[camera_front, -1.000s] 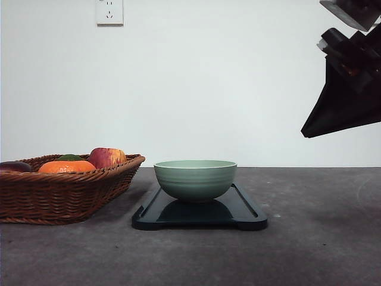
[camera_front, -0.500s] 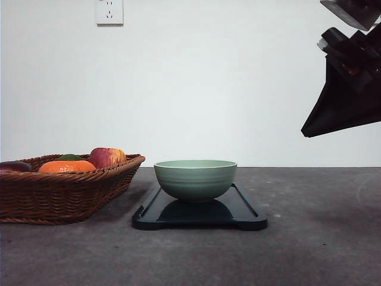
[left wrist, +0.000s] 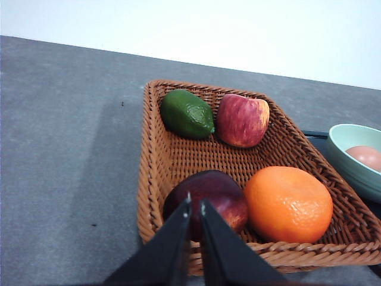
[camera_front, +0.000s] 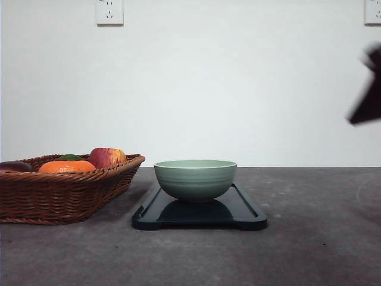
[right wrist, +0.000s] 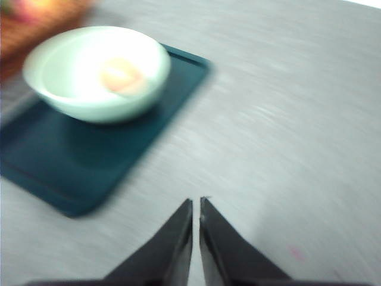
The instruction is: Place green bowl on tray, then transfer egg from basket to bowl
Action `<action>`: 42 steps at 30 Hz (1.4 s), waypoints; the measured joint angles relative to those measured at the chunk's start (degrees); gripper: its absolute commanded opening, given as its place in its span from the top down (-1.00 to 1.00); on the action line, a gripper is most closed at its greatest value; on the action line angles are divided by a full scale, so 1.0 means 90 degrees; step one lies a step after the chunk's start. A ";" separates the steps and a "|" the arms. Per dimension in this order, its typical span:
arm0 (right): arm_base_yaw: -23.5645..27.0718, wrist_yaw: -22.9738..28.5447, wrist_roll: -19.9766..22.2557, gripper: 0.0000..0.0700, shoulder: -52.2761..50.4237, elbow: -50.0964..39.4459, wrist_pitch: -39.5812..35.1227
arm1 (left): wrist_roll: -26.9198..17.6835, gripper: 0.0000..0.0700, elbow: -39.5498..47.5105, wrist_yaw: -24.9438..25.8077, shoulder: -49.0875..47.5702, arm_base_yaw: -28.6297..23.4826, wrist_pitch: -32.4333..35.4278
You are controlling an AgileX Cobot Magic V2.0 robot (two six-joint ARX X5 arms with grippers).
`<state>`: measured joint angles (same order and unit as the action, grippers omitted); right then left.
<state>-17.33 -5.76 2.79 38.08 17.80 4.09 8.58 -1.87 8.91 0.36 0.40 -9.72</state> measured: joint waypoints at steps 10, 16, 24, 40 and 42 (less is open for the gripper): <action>0.1322 0.0008 -0.0006 0.97 -0.3223 -0.1835 -0.0597 | 0.0000 0.96 0.0000 0.0000 0.0000 0.0000 0.0002; 0.1678 0.0109 -0.0027 0.97 -0.4206 -0.1872 0.0255 | 0.0000 0.96 0.0000 -0.0001 0.0000 0.0000 0.0004; 0.1722 0.0147 -0.0027 0.97 -0.4214 -0.1871 0.0605 | 0.0000 0.96 0.0000 -0.0001 0.0000 0.0000 0.0006; 0.1722 0.0146 -0.0027 0.97 -0.4215 -0.1872 0.0570 | 0.0000 0.96 0.0000 0.0000 0.0000 0.0000 0.0007; 0.1722 0.0146 -0.0027 0.97 -0.4215 -0.1872 0.0570 | 0.0000 0.96 0.0000 -0.0002 0.0000 0.0000 0.0007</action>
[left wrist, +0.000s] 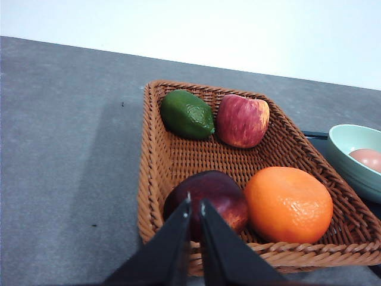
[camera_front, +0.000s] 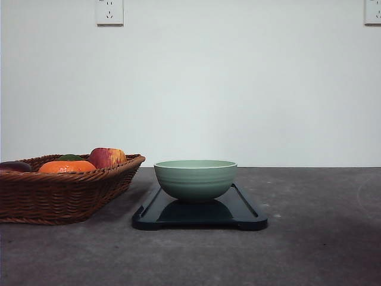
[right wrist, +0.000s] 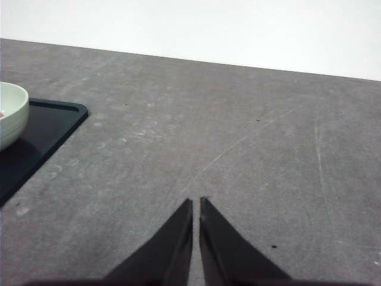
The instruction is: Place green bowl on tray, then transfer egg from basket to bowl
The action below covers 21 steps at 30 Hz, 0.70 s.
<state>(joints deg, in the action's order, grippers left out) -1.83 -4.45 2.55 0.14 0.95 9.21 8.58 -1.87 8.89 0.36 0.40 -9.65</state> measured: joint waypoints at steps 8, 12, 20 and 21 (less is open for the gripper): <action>0.0000 0.0000 0.0000 0.97 0.0000 0.0000 0.0000 | 0.0000 0.96 0.0000 0.0002 0.0000 0.0000 0.0000; 0.0000 0.0000 0.0000 0.97 0.0000 0.0000 0.0000 | 0.0000 0.96 0.0000 0.0002 0.0000 0.0000 -0.0001; 0.0000 0.0000 0.0000 0.97 0.0000 0.0000 0.0000 | 0.0000 0.96 0.0000 0.0002 0.0000 0.0000 0.0000; 0.0000 0.0000 0.0000 0.97 0.0000 0.0000 0.0000 | 0.0000 0.96 0.0000 0.0002 0.0000 0.0000 0.0000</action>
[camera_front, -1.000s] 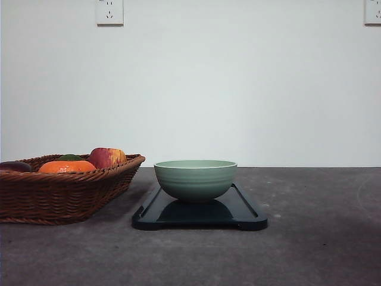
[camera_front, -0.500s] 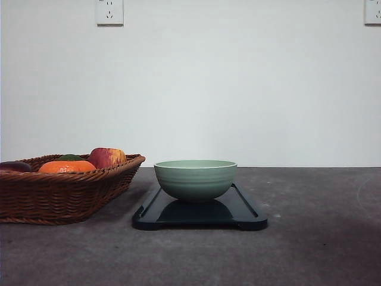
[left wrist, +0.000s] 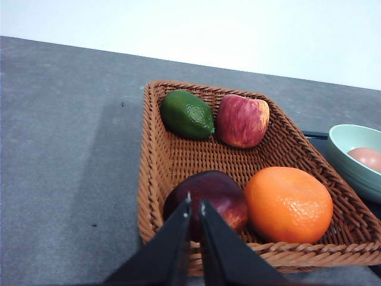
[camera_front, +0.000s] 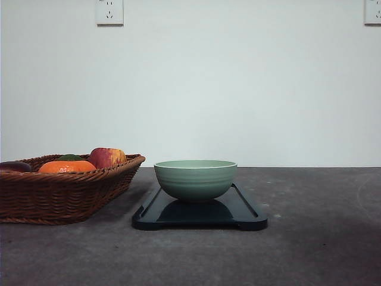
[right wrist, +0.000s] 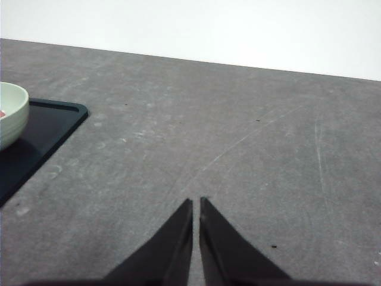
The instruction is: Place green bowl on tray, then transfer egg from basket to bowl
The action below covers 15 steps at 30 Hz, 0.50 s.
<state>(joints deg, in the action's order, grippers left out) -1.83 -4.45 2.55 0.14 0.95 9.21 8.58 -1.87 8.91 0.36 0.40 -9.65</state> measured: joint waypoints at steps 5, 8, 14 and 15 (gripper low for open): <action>0.0000 0.0000 0.0000 0.97 0.0000 0.0000 0.0000 | 0.0000 0.96 0.0000 0.0000 0.0000 0.0000 0.0000; 0.0000 0.0000 0.0000 0.97 0.0000 0.0000 0.0000 | 0.0000 0.96 0.0000 0.0000 0.0000 0.0000 0.0000; 0.0000 0.0000 0.0000 0.97 0.0000 0.0000 0.0000 | 0.0000 0.96 0.0000 0.0000 0.0000 0.0000 0.0000; 0.0000 0.0000 0.0000 0.97 0.0000 0.0000 0.0000 | 0.0000 0.96 0.0000 0.0000 0.0000 0.0000 -0.0002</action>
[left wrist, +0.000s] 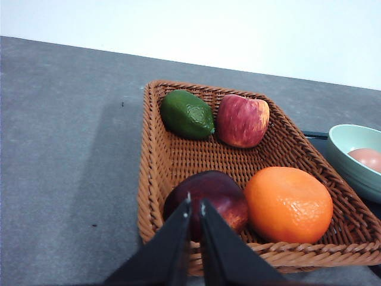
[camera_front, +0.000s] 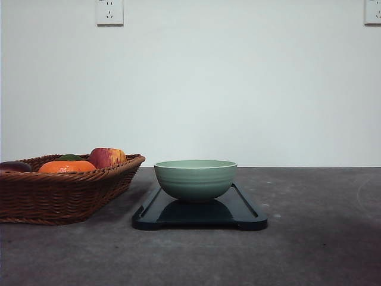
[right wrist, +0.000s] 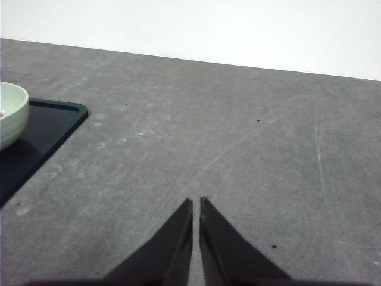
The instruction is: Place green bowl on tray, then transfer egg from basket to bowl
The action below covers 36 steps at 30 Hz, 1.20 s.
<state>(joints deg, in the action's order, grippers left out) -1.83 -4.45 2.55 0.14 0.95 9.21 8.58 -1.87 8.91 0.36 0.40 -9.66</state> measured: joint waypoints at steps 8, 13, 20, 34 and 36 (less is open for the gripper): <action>0.0000 0.0000 0.0000 0.97 0.0000 0.0000 0.0000 | 0.0000 0.96 0.0000 0.0000 0.0000 0.0000 0.0002; 0.0000 0.0000 0.0000 0.97 0.0000 0.0000 0.0000 | 0.0000 0.96 0.0000 0.0000 0.0000 0.0000 0.0002; 0.0000 0.0000 0.0000 0.97 0.0000 0.0000 0.0000 | 0.0000 0.96 0.0000 -0.0001 0.0000 0.0000 0.0000; 0.0000 0.0000 0.0000 0.97 0.0000 0.0000 0.0000 | 0.0000 0.96 0.0000 0.0000 0.0000 0.0000 0.0002; 0.0000 0.0000 0.0000 0.97 0.0000 0.0000 0.0000 | 0.0000 0.96 0.0000 0.0000 0.0000 0.0000 0.0001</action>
<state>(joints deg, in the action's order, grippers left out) -1.83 -4.45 2.55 0.14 0.95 9.21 8.58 -1.87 8.91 0.36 0.40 -9.66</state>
